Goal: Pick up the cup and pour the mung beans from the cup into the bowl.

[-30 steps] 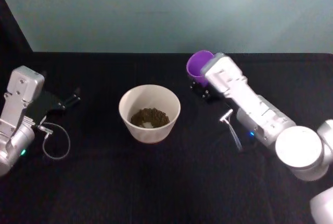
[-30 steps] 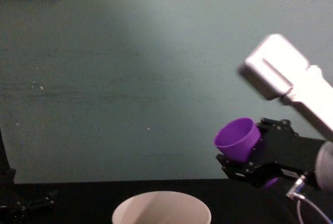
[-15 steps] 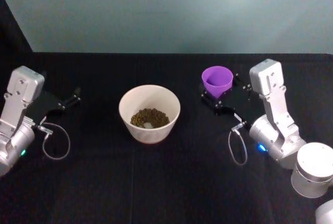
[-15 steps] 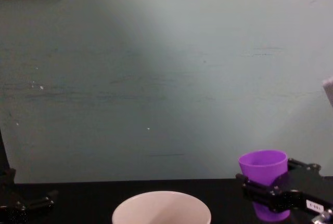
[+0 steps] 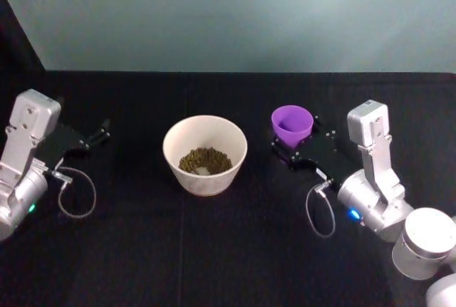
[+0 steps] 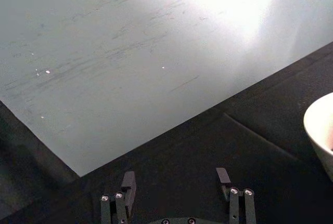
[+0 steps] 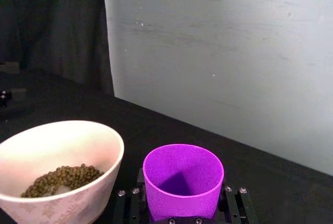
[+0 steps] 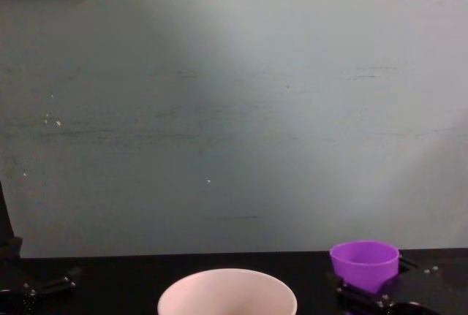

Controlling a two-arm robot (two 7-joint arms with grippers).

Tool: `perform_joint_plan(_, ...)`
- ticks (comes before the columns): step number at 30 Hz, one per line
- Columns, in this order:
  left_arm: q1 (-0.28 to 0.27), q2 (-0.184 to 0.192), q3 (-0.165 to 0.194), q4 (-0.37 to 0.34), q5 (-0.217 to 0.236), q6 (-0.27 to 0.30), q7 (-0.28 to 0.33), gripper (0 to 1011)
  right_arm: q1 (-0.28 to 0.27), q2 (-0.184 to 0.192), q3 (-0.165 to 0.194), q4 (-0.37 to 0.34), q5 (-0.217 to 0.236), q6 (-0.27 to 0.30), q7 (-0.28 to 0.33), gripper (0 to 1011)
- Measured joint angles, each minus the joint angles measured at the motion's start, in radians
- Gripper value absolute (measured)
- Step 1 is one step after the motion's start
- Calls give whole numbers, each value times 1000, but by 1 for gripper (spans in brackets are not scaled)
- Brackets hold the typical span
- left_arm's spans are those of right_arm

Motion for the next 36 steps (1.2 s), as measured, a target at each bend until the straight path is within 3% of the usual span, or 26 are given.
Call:
perform_joint_plan(9, 0, 0, 0, 0, 0, 0, 0, 1000, 21, -2, -14, 65, 52, -34, 18, 734)
perform_joint_plan(23, 0, 0, 0, 0, 0, 0, 0, 1000, 37, 3, -40, 105, 98, -53, 24, 737)
perform_joint_plan(31, 0, 0, 0, 0, 0, 0, 0, 1000, 43, 10, -56, 114, 116, -59, 13, 942)
perform_joint_plan(36, 0, 0, 0, 0, 0, 0, 0, 1000, 42, 16, -64, 106, 125, -61, 4, 1003)
